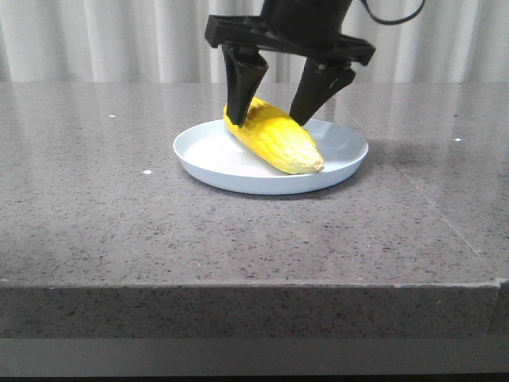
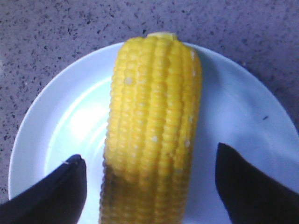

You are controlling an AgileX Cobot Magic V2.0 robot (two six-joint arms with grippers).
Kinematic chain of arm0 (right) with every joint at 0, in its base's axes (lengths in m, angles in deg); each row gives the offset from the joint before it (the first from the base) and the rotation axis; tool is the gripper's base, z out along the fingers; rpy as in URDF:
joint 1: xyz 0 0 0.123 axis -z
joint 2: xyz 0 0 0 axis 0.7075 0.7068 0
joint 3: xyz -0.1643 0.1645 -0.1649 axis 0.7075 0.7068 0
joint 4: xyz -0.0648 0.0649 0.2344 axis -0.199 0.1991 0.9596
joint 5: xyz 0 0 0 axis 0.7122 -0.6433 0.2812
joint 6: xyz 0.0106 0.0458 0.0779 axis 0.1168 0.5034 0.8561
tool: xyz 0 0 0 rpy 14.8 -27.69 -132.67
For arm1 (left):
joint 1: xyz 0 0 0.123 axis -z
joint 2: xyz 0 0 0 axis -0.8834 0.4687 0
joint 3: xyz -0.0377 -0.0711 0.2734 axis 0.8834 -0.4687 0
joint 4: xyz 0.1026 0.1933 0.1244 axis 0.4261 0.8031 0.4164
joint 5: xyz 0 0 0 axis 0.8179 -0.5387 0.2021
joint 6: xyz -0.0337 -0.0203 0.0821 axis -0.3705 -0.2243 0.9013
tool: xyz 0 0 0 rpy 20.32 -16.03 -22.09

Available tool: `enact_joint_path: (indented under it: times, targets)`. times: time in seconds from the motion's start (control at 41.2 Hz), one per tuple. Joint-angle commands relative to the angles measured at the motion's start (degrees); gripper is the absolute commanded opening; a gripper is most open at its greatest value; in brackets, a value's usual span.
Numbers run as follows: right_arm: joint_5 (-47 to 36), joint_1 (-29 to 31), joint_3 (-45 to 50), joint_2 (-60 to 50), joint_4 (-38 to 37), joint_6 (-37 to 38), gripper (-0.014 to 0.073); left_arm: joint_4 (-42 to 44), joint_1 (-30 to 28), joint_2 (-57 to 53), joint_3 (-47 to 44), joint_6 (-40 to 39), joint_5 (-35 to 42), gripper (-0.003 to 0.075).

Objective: Place corn on plate with both arms

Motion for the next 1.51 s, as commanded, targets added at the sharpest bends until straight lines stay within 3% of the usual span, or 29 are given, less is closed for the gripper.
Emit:
enact_joint_path:
  times: [0.0, 0.267, 0.462, 0.875, 1.312, 1.385, 1.482]
  targets:
    - [-0.68, 0.13, -1.61, -6.94, -2.38, -0.41, 0.0595, -0.55, 0.43, -0.13, 1.56, -0.58, 3.57, 0.0491]
    - [3.37, 0.13, 1.52, -19.83, -5.28, -4.39, 0.0594, -0.55, 0.43, -0.13, 1.56, -0.58, 3.57, 0.0491]
    - [2.76, 0.13, 12.55, -32.67, -5.28, -7.88, 0.0594, -0.55, 0.43, -0.13, 1.56, -0.58, 3.57, 0.0491]
    - [0.03, 0.13, 33.52, -58.13, -5.17, -8.01, 0.0594, -0.55, 0.43, -0.13, 1.56, -0.58, 3.57, 0.0491]
    - [-0.58, 0.13, 39.94, -73.60, -5.12, -8.01, 0.0593, -0.55, 0.43, -0.13, 1.56, -0.58, 5.57, 0.0490]
    - [-0.63, 0.13, 39.94, -73.75, -5.12, -8.01, 0.0573, -0.55, 0.43, -0.13, 1.56, -0.58, 5.57, 0.0453]
    - [-0.63, 0.13, 39.94, -73.75, -5.12, -8.01, 0.0433, -0.55, 0.43, -0.13, 1.56, -0.58, 5.57, 0.0337]
